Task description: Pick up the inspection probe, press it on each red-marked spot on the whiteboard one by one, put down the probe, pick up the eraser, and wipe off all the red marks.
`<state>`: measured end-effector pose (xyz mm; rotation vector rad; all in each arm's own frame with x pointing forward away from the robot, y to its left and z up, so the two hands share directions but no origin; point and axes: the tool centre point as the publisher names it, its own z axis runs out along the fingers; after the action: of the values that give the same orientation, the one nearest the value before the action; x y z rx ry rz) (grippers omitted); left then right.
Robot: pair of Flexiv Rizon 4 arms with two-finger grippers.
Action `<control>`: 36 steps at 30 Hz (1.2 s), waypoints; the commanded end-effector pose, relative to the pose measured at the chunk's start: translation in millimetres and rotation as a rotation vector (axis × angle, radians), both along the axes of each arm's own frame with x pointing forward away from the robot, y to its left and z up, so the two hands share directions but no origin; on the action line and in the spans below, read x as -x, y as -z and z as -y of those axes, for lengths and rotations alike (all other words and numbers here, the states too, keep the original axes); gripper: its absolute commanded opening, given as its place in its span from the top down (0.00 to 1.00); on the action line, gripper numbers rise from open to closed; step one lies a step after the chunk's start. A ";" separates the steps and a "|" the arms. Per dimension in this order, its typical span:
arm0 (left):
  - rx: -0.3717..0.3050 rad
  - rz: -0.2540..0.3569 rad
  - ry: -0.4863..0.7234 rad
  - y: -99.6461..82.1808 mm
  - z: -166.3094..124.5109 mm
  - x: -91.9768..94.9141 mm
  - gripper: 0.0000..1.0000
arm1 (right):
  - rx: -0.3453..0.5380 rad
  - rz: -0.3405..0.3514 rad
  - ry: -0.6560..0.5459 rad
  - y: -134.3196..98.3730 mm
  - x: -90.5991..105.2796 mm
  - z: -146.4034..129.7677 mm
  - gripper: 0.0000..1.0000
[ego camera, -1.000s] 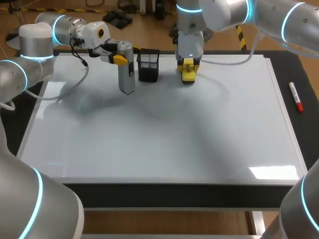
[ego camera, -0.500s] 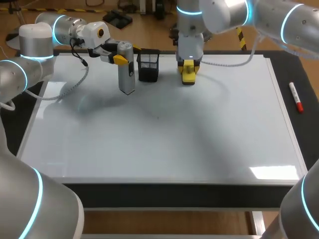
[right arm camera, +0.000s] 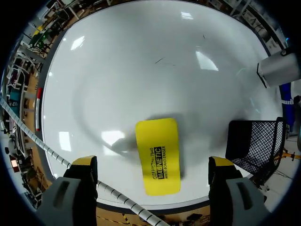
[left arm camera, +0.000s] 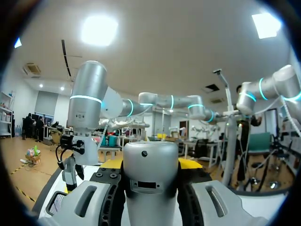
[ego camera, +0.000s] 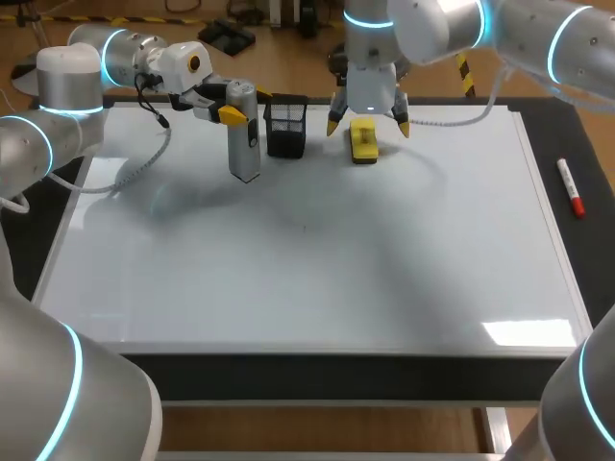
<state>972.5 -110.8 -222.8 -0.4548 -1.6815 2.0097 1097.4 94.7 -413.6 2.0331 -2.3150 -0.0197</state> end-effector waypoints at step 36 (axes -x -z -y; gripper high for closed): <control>-0.002 0.000 0.001 -1.5 -0.2 -0.2 1.00 | -0.510 -0.054 0.900 -132.0 29.8 68.8 0.00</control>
<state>972.5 -110.8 -222.8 -0.4548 -1.6816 2.0097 1080.5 32.4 -289.3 0.8906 -3.1067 -0.7166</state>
